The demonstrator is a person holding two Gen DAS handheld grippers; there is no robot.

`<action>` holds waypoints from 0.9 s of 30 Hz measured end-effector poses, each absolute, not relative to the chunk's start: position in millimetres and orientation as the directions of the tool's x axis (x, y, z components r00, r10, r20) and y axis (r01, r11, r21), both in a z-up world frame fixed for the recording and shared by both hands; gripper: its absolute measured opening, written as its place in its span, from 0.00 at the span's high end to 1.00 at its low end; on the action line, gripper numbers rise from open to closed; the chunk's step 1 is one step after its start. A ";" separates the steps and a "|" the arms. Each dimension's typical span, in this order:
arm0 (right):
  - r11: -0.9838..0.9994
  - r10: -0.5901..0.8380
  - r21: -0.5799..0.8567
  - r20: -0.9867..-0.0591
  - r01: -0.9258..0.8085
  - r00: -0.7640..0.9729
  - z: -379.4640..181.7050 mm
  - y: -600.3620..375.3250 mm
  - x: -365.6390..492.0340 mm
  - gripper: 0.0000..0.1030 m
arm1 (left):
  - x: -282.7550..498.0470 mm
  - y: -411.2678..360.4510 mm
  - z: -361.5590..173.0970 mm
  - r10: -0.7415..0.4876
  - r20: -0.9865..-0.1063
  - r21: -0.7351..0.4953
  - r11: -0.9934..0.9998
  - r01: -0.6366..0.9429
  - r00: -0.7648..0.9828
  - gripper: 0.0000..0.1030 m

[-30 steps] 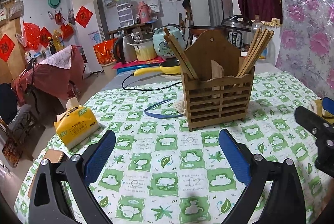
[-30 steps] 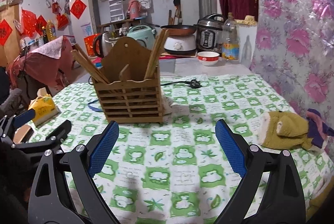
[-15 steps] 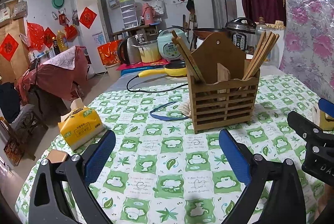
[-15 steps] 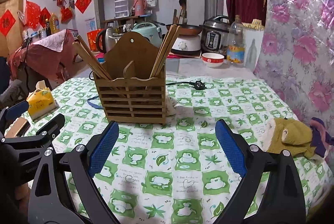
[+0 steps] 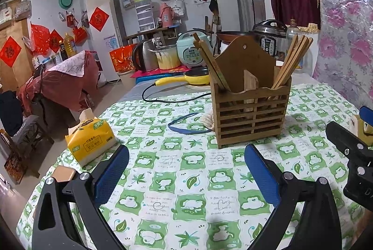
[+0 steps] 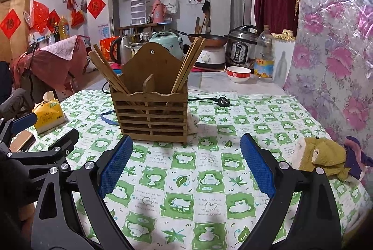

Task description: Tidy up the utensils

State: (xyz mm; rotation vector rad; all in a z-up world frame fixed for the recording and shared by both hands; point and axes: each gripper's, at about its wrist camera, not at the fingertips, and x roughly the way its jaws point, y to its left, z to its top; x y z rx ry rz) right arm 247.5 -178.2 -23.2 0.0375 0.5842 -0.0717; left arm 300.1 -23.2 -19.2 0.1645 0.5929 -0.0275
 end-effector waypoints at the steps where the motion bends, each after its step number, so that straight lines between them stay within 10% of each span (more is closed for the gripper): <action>1: 0.997 -0.057 0.018 -0.551 0.079 0.833 -22.8 -178.5 247.3 0.12 | 300.2 -23.3 -19.4 0.022 -0.559 0.147 0.986 0.073 0.829 0.05; 27: 0.996 -0.059 0.018 -0.546 0.082 0.835 -20.7 -180.7 245.3 0.12 | 299.3 -23.6 -19.1 0.029 -0.550 0.158 0.985 0.069 0.835 0.05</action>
